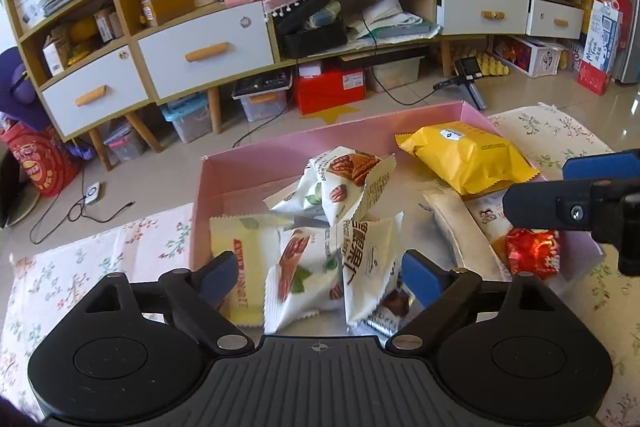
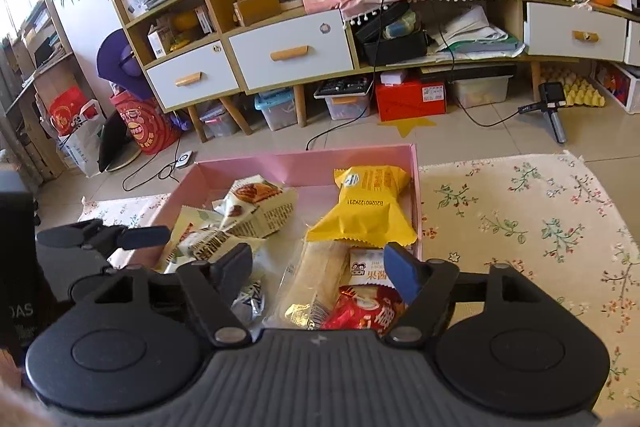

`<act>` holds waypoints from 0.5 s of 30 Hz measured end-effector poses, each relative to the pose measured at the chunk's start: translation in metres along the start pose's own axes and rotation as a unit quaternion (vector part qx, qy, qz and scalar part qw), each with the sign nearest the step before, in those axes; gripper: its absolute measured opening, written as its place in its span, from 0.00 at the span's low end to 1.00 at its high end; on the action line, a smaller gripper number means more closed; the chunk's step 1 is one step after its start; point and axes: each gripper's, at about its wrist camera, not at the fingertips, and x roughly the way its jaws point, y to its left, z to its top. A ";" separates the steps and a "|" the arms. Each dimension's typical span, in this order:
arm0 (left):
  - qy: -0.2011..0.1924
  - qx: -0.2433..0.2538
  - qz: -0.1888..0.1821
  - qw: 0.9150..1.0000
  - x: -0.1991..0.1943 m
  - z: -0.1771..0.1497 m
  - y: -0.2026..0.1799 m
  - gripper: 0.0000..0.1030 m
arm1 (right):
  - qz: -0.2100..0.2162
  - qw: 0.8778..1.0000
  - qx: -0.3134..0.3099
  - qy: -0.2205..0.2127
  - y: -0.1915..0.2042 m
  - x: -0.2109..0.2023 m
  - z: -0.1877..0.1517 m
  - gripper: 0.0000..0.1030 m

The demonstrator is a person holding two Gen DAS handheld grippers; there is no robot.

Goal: Organize snacks
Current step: 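Open both grippers to release the packets into the pink box, then move both tools back toward the remaining snack pile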

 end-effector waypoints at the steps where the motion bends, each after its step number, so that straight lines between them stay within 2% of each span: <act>1: -0.001 -0.002 0.002 1.000 -0.004 -0.001 0.001 0.90 | -0.001 1.000 -0.001 0.000 0.001 -0.002 0.000 0.71; 15: -0.013 -0.038 0.007 0.999 -0.070 -0.026 0.013 0.94 | -0.015 1.000 -0.007 0.003 0.013 -0.042 -0.013 0.91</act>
